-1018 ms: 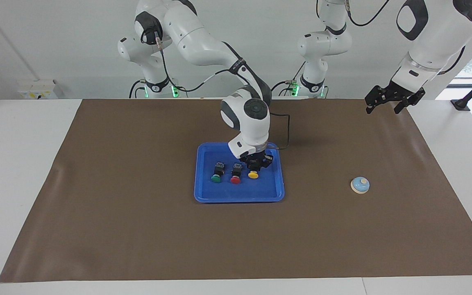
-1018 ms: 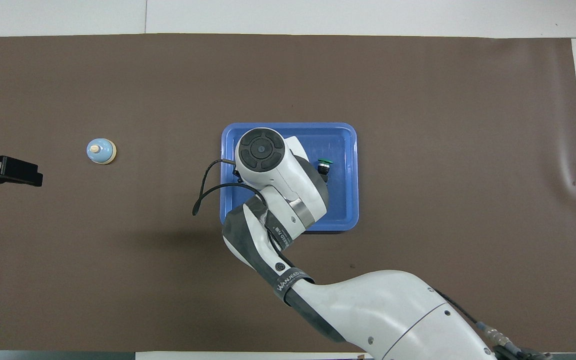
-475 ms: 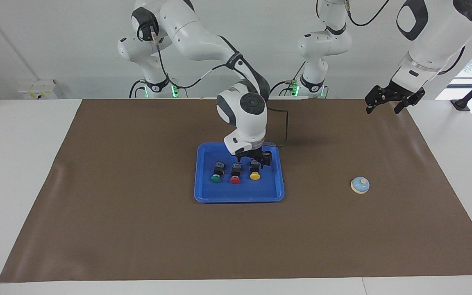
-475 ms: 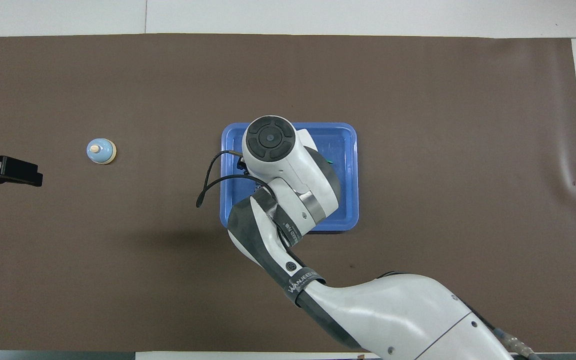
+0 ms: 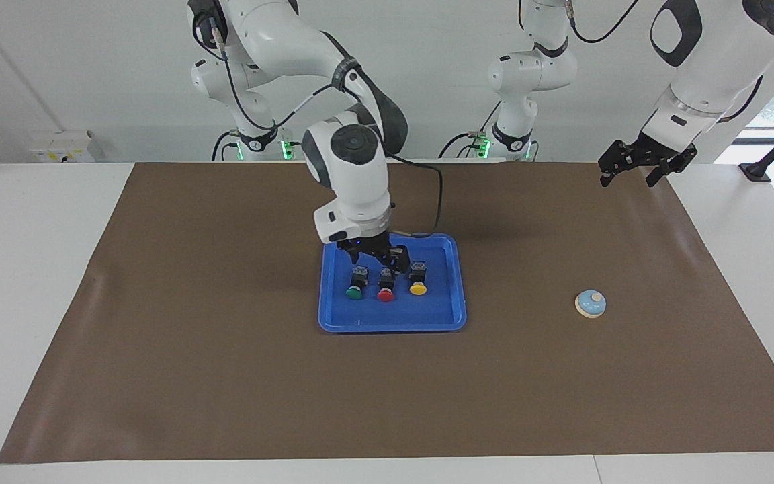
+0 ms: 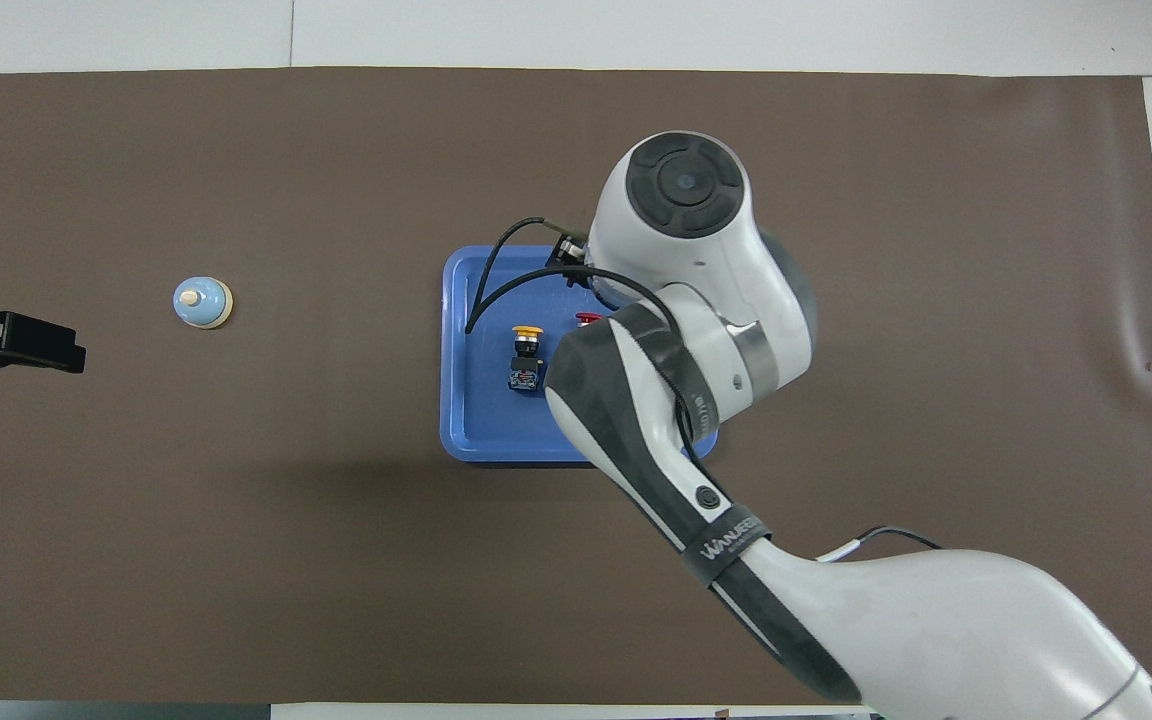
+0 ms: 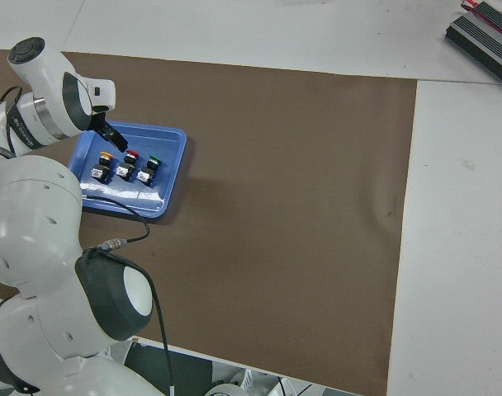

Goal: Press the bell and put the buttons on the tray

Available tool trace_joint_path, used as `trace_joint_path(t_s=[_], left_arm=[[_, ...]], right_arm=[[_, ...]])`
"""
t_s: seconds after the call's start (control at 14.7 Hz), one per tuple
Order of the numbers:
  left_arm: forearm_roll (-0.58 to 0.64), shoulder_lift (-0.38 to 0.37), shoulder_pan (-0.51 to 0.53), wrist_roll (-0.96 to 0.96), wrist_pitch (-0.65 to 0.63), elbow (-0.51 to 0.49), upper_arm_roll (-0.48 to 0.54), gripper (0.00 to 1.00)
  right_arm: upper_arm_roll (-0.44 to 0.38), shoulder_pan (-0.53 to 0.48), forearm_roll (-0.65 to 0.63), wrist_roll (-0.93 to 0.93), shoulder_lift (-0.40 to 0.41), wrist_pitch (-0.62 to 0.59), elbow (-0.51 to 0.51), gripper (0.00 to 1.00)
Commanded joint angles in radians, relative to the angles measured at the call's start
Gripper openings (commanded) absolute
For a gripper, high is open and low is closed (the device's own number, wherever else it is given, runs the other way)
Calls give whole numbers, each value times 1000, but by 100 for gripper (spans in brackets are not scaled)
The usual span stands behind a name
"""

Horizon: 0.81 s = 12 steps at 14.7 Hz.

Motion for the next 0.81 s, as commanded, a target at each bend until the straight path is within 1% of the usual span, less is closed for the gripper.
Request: trace_joint_path(t_s=[0.0,0.34,0.75], left_arm=[[-8,-26,4,14,3,-25,3,100],[-8,-26,4,14,3,-25,3,100],[-8,-26,4,14,3,-25,3,100]], right_arm=[[12,-78,17,-127,-56,-57,-22,100],[11,-210,14,-435,-122,-194,-19,100],[8,-379,-1,-815,-227,-323,-23,100]])
